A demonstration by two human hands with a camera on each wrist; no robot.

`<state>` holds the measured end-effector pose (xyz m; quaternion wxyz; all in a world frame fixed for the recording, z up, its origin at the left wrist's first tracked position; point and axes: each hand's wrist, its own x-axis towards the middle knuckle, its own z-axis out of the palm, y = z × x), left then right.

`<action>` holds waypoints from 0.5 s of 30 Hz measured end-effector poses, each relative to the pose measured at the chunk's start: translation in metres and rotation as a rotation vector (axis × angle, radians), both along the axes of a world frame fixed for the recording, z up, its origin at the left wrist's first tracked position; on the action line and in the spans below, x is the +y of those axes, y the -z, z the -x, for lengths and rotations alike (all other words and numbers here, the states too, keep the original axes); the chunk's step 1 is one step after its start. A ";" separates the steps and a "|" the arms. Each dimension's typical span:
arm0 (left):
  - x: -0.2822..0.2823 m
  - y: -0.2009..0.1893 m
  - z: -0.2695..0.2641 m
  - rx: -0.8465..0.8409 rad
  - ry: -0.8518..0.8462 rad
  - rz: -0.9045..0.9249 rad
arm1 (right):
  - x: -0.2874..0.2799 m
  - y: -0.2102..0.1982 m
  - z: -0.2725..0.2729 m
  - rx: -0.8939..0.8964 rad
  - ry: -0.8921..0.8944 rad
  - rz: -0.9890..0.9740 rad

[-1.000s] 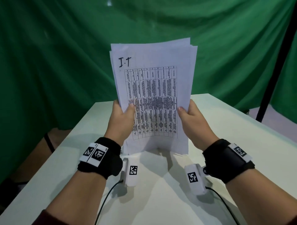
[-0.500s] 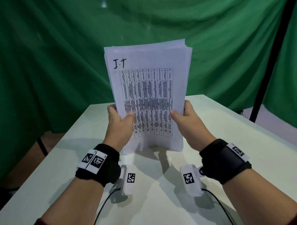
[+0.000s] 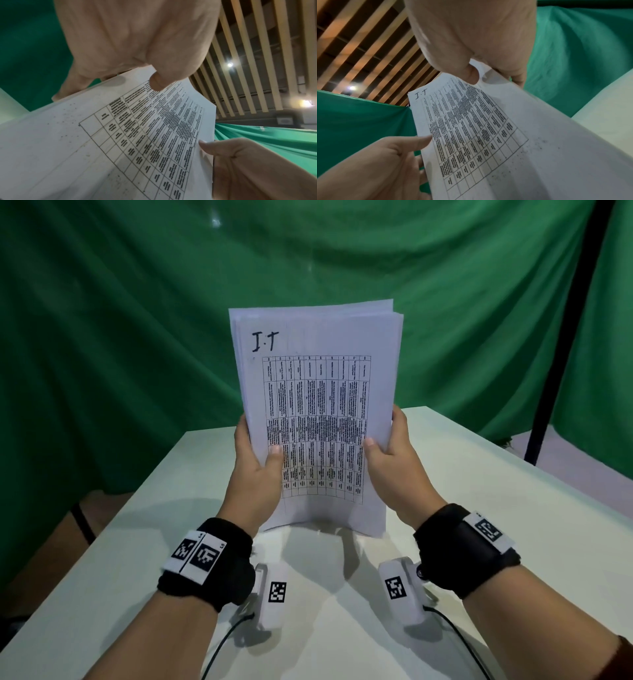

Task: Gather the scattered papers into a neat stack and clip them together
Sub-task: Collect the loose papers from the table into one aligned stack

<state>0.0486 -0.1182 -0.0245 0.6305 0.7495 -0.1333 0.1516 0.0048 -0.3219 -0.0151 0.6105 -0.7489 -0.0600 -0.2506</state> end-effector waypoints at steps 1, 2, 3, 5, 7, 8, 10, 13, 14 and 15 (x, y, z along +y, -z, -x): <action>0.000 0.000 0.000 0.015 0.001 0.000 | 0.000 0.000 0.000 -0.001 -0.006 -0.014; 0.001 0.000 0.001 0.028 0.004 0.007 | 0.000 0.001 0.000 0.003 -0.018 -0.019; 0.001 0.000 0.001 0.037 0.006 0.018 | 0.001 0.002 0.000 0.008 -0.028 -0.015; 0.002 0.001 -0.001 0.059 0.006 0.019 | 0.000 0.003 -0.001 0.017 -0.046 -0.007; 0.003 0.002 -0.003 0.063 -0.010 0.015 | 0.000 0.003 -0.001 0.007 -0.036 -0.013; 0.003 0.001 -0.004 0.049 -0.036 0.009 | -0.001 0.003 -0.002 -0.001 -0.021 -0.017; 0.004 0.001 -0.004 0.016 -0.092 -0.002 | -0.001 0.004 -0.003 0.028 -0.029 -0.032; 0.004 -0.002 -0.002 -0.008 -0.090 0.024 | 0.000 0.005 -0.004 0.090 -0.020 -0.045; 0.005 -0.002 -0.001 -0.006 -0.087 0.025 | 0.001 0.005 -0.004 0.091 -0.007 -0.037; 0.005 -0.002 0.000 -0.004 -0.091 0.025 | 0.002 0.004 -0.003 0.088 0.001 -0.035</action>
